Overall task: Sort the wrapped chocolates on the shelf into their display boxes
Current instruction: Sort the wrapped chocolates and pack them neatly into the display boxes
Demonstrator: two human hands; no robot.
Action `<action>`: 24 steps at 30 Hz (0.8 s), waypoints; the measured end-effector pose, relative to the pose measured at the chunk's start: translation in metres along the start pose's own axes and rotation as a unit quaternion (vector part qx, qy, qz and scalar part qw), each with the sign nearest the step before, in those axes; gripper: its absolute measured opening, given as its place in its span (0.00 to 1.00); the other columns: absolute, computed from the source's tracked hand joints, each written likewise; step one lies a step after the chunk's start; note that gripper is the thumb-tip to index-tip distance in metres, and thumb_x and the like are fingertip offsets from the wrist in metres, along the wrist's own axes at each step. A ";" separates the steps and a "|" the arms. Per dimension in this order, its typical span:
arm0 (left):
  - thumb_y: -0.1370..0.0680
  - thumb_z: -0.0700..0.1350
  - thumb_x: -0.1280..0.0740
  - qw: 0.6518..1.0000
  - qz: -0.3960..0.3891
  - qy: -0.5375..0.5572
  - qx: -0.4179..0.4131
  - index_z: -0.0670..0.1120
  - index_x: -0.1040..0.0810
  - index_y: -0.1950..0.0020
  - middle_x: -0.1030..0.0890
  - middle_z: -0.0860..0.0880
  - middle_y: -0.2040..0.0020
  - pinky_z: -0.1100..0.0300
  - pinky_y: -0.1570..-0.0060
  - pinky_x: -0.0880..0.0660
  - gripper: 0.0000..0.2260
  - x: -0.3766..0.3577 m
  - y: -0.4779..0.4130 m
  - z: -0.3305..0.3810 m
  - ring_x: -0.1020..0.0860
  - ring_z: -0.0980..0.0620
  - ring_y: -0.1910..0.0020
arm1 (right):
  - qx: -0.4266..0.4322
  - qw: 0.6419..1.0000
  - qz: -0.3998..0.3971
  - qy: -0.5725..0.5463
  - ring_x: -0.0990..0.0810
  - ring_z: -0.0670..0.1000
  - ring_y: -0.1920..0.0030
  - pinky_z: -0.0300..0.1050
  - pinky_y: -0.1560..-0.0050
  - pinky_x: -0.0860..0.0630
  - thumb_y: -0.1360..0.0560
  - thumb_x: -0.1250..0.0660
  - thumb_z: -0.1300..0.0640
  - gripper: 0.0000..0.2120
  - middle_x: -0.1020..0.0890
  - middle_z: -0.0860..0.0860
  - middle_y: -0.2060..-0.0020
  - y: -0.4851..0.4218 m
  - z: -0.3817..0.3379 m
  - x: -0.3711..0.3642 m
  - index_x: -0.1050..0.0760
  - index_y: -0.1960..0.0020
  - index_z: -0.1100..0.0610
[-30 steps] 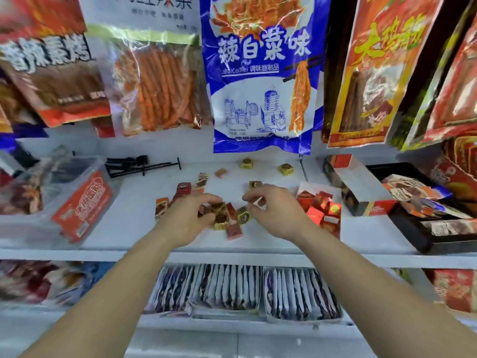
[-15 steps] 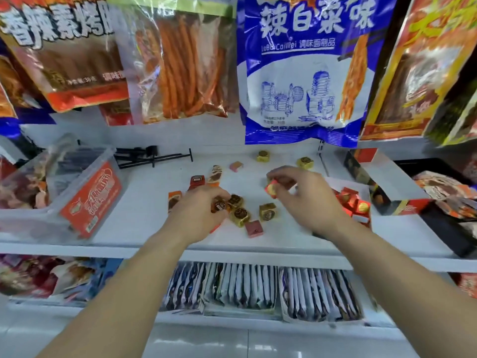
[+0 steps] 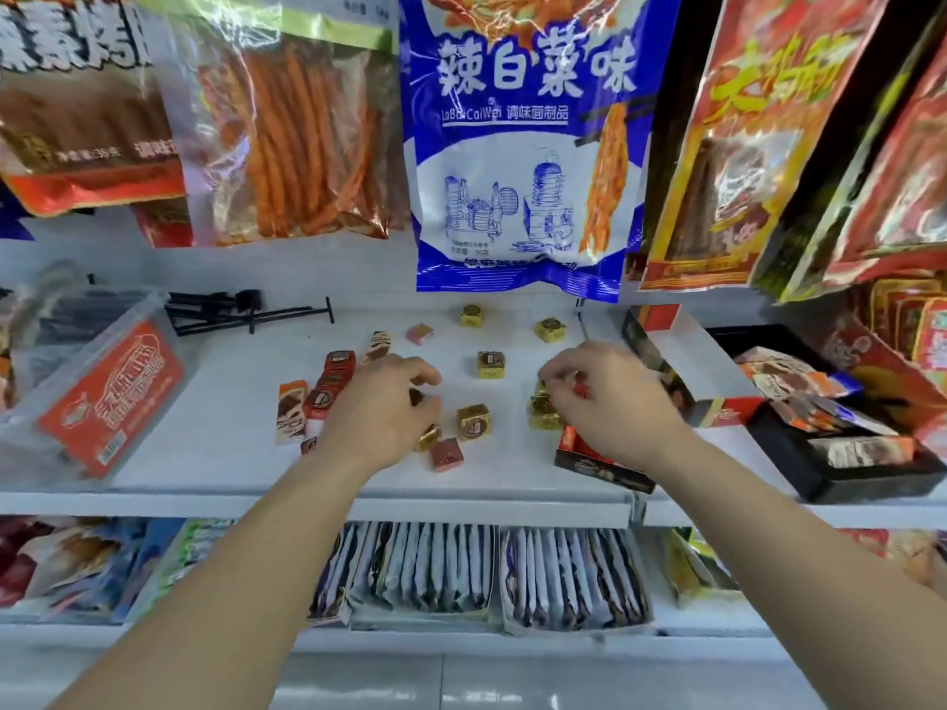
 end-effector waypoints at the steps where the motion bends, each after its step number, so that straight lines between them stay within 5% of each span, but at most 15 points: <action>1: 0.23 0.52 0.31 0.999 0.018 -0.020 0.022 0.54 0.21 0.37 0.22 0.51 0.39 0.54 0.45 0.25 0.15 0.008 -0.002 -0.014 0.24 0.51 0.45 | 0.021 1.000 -0.023 -0.005 0.23 0.49 0.49 0.45 0.50 0.25 0.23 0.36 0.54 0.10 0.19 0.47 0.48 -0.007 -0.013 -0.011 0.18 0.45 0.49; 5: 0.25 0.64 0.36 0.992 -0.015 -0.085 0.098 0.57 0.30 0.27 0.30 0.51 0.27 0.49 0.33 0.33 0.27 0.020 -0.003 -0.063 0.34 0.43 0.31 | 0.055 0.992 -0.108 -0.037 0.24 0.51 0.42 0.49 0.40 0.26 0.21 0.37 0.52 0.14 0.21 0.48 0.41 -0.044 -0.052 -0.056 0.21 0.38 0.48; 8: 0.24 0.66 0.39 0.991 -0.070 -0.059 0.103 0.60 0.29 0.29 0.36 0.54 0.23 0.49 0.29 0.36 0.25 0.015 -0.001 -0.080 0.35 0.45 0.28 | 0.064 0.986 -0.139 -0.059 0.28 0.51 0.36 0.46 0.35 0.30 0.19 0.39 0.53 0.16 0.25 0.47 0.34 -0.076 -0.079 -0.088 0.26 0.32 0.47; 12: 0.21 0.53 0.34 0.998 -0.015 0.009 0.059 0.55 0.20 0.39 0.26 0.54 0.33 0.57 0.36 0.31 0.12 0.024 0.001 -0.092 0.26 0.50 0.36 | 0.059 0.976 -0.196 -0.079 0.28 0.53 0.32 0.45 0.33 0.32 0.19 0.41 0.56 0.18 0.26 0.51 0.32 -0.112 -0.108 -0.128 0.27 0.30 0.48; 15: 0.23 0.44 0.31 0.998 0.021 0.032 0.042 0.53 0.19 0.41 0.21 0.52 0.40 0.56 0.40 0.27 0.11 0.031 0.002 -0.102 0.23 0.50 0.43 | 0.045 0.977 -0.207 -0.029 0.30 0.60 0.33 0.54 0.32 0.31 0.20 0.41 0.51 0.18 0.27 0.57 0.36 -0.129 -0.115 -0.153 0.26 0.31 0.46; 20: 0.25 0.41 0.28 0.992 0.078 0.071 0.074 0.50 0.19 0.39 0.19 0.50 0.43 0.60 0.42 0.26 0.15 0.039 0.001 -0.117 0.21 0.52 0.46 | 0.027 0.985 -0.166 -0.042 0.25 0.55 0.47 0.49 0.43 0.25 0.25 0.31 0.47 0.05 0.26 0.52 0.51 -0.140 -0.108 -0.162 0.22 0.53 0.48; 24: 0.26 0.48 0.25 0.984 0.097 0.064 0.132 0.48 0.20 0.38 0.18 0.50 0.44 0.57 0.42 0.25 0.18 0.040 0.001 -0.126 0.21 0.51 0.45 | 0.008 0.987 -0.144 -0.070 0.27 0.51 0.62 0.44 0.61 0.34 0.29 0.27 0.43 0.18 0.26 0.51 0.65 -0.142 -0.104 -0.164 0.30 0.67 0.51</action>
Point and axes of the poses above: each hand's wrist, its own y-axis away from the middle knuckle, its own x-axis out of the back of the hand, z = x × y, the point moved 5 cm from there along -y, towards the middle knuckle
